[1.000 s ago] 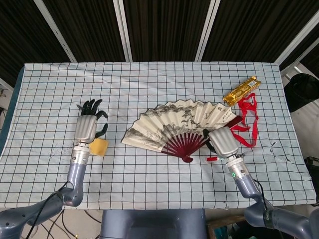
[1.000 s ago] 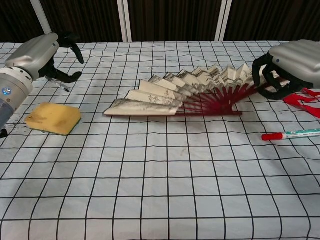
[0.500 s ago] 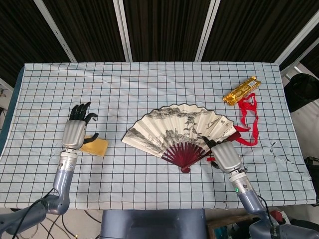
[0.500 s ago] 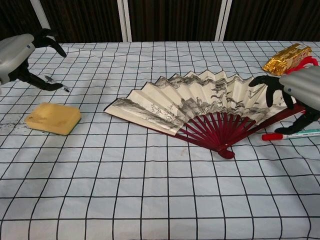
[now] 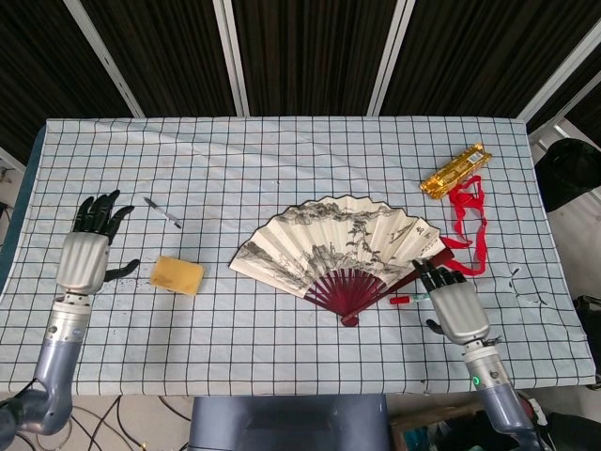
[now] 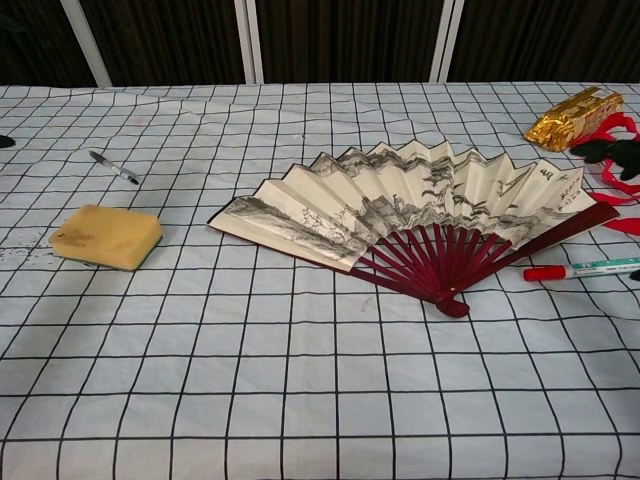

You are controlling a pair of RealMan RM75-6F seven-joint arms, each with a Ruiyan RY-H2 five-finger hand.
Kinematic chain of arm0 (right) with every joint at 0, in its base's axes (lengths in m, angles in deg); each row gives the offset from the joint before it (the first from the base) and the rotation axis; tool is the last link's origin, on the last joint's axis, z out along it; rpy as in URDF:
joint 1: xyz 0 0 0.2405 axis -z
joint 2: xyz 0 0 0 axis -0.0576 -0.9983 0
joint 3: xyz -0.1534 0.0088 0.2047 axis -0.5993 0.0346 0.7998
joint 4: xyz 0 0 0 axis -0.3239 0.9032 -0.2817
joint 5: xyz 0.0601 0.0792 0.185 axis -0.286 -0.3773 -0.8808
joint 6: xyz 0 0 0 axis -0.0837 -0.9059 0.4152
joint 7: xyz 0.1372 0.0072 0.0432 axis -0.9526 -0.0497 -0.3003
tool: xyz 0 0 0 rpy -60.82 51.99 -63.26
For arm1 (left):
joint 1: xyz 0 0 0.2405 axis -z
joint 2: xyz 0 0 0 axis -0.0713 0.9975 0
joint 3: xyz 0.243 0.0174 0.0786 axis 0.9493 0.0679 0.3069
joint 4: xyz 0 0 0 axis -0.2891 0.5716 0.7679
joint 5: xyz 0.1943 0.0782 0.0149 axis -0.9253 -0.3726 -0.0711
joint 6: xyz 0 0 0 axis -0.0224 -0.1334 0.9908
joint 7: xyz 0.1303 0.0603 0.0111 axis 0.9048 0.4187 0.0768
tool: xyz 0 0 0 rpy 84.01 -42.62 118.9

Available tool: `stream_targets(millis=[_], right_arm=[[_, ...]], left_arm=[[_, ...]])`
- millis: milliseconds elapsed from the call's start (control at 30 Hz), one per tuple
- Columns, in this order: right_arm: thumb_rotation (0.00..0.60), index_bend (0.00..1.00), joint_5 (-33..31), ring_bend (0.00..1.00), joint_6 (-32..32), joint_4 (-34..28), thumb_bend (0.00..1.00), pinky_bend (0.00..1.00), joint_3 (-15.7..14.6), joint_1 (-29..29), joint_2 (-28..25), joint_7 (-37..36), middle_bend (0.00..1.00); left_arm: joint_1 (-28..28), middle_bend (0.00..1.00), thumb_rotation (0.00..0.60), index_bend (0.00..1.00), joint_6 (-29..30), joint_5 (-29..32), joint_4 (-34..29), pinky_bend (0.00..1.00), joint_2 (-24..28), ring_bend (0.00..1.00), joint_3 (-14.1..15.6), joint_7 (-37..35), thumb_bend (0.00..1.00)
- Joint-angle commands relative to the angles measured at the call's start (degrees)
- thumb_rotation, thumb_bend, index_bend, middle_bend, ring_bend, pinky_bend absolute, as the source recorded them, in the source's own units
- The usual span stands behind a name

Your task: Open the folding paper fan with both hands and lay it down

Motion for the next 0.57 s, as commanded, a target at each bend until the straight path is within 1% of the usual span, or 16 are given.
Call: stream_targets(millis=[33, 100, 267, 433, 500, 567], right_arm=[[0.600, 0.00, 0.6, 0.18, -2.6, -1.3, 0.03, 0.26, -0.1, 2.8, -3.1, -3.9, 0.07], [0.600, 0.00, 0.9, 0.17, -4.8, -1.6, 0.03, 0.25, -0.2, 4.8, -5.3, -7.0, 0.05], [0.600, 0.00, 0.7, 0.14, -8.9, -1.2, 0.03, 0.24, -0.6, 9.4, -9.5, -14.1, 0.03], [0.600, 0.00, 0.1, 0.12, -11.1, -1.0, 0.03, 0.24, -0.9, 13.6, -12.8, -22.0, 0.01], [0.600, 0.00, 0.2, 0.12, -12.0, -1.3, 0.03, 0.24, -0.4, 14.6, -13.8, -23.7, 0.01], [0.600, 0.00, 0.7, 0.12, -13.5, -0.6, 0.03, 0.24, 0.3, 15.4, -14.1, -24.6, 0.01]], left_arm=[[-3.7, 0.00, 0.600, 0.09, 1.4, 0.0, -4.8, 0.00, 5.5, 0.00, 2.1, 1.3, 0.01], [-5.7, 0.00, 0.600, 0.07, 2.0, 0.7, -6.9, 0.00, 8.0, 0.00, 3.1, 1.2, 0.00], [-9.5, 0.00, 0.600, 0.01, 4.0, 0.9, -9.4, 0.00, 11.7, 0.00, 4.8, 0.8, 0.00], [-12.6, 0.00, 0.600, 0.00, 6.8, -0.3, -11.8, 0.00, 14.5, 0.00, 5.9, 0.5, 0.00], [-13.9, 0.00, 0.600, 0.00, 7.9, -0.7, -11.5, 0.00, 14.8, 0.00, 6.3, 0.2, 0.00], [-14.8, 0.00, 0.600, 0.00, 7.9, 0.2, -11.7, 0.00, 15.1, 0.00, 6.2, -0.7, 0.00]])
